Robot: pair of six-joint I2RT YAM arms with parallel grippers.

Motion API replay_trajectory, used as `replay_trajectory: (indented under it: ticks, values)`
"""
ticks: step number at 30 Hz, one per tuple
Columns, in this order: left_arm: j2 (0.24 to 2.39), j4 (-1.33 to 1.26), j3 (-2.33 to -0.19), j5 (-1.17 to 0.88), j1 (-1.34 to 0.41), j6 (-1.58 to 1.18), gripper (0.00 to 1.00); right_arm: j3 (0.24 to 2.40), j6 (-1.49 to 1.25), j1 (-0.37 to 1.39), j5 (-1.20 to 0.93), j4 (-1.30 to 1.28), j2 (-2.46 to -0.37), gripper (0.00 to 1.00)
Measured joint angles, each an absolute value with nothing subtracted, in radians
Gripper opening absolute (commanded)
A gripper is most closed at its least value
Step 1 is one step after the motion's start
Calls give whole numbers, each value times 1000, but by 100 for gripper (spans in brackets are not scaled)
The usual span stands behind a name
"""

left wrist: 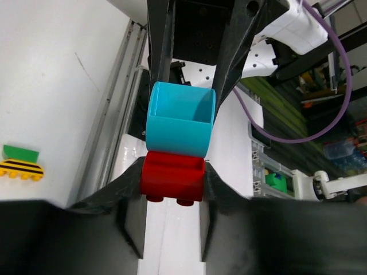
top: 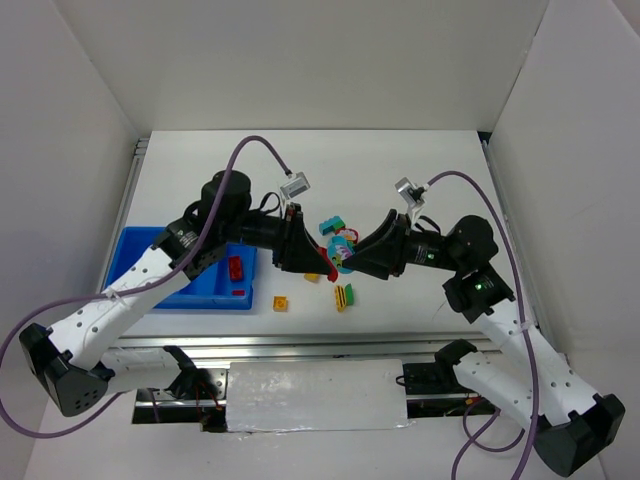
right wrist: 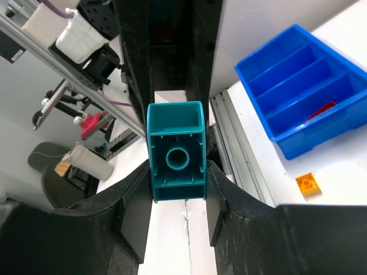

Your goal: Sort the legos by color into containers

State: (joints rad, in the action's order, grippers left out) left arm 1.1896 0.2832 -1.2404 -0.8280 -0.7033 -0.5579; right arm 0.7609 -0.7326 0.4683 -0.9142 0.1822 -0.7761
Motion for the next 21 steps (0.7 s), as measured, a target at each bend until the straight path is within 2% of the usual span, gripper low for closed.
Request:
replay_trajectory:
  ticks: [8, 12, 16, 21]
  values:
    - [1189, 337, -1256, -781, -699, -513, 0, 753, -694, 435, -916, 168, -768, 0]
    - [1175, 472, -1261, -653, -582, -436, 0, 722, -673, 291, -905, 121, -723, 0]
    - [1177, 572, -1242, -450, -389, -415, 0, 727, -628, 244, -893, 53, -732, 0]
    - [1262, 748, -1254, -38, -358, -463, 0, 776, -577, 245, -842, -69, -775, 0]
